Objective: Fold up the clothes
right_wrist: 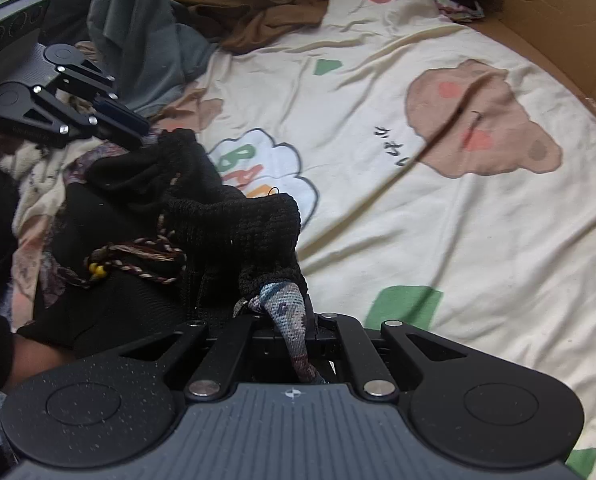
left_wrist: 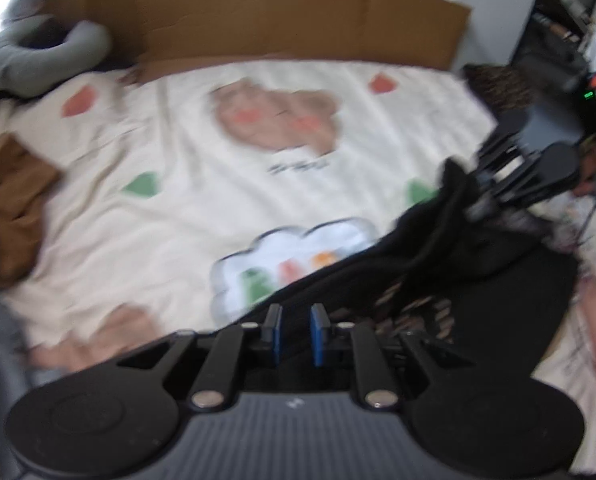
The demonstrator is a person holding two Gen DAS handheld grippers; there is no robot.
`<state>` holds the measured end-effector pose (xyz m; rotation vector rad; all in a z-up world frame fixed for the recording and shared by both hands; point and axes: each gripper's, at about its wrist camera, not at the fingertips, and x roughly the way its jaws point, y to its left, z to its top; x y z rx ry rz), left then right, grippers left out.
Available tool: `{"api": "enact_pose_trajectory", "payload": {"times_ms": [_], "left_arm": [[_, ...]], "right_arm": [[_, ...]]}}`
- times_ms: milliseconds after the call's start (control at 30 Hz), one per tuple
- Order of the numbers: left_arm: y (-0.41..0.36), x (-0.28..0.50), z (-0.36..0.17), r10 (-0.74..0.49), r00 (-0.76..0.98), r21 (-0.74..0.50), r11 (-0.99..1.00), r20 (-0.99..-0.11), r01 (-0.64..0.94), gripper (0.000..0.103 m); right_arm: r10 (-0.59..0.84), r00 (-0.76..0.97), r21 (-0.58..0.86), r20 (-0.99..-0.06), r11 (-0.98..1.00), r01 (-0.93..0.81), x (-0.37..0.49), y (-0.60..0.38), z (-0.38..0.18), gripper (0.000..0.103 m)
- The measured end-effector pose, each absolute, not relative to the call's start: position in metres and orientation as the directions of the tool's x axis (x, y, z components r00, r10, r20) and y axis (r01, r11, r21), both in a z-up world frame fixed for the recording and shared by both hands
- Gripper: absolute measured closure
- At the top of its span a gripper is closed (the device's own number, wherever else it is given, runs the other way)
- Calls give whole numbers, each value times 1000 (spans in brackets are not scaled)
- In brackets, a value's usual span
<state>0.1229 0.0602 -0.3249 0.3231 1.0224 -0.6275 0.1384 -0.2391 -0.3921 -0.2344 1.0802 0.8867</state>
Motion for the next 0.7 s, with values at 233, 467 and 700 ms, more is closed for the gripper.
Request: {"api": "enact_pose_trajectory", "payload": {"times_ms": [233, 467, 700], "left_arm": [[104, 136, -329, -201, 390, 78, 801, -899, 593, 87], [127, 150, -351, -135, 355, 106, 806, -925, 582, 85], [130, 154, -369, -170, 281, 32, 804, -945, 594, 64]], "right_arm": [[474, 197, 212, -858, 677, -705, 143, -242, -396, 103], [460, 195, 207, -866, 687, -697, 143, -241, -399, 103], [454, 184, 213, -872, 689, -693, 144, -241, -402, 103]]}}
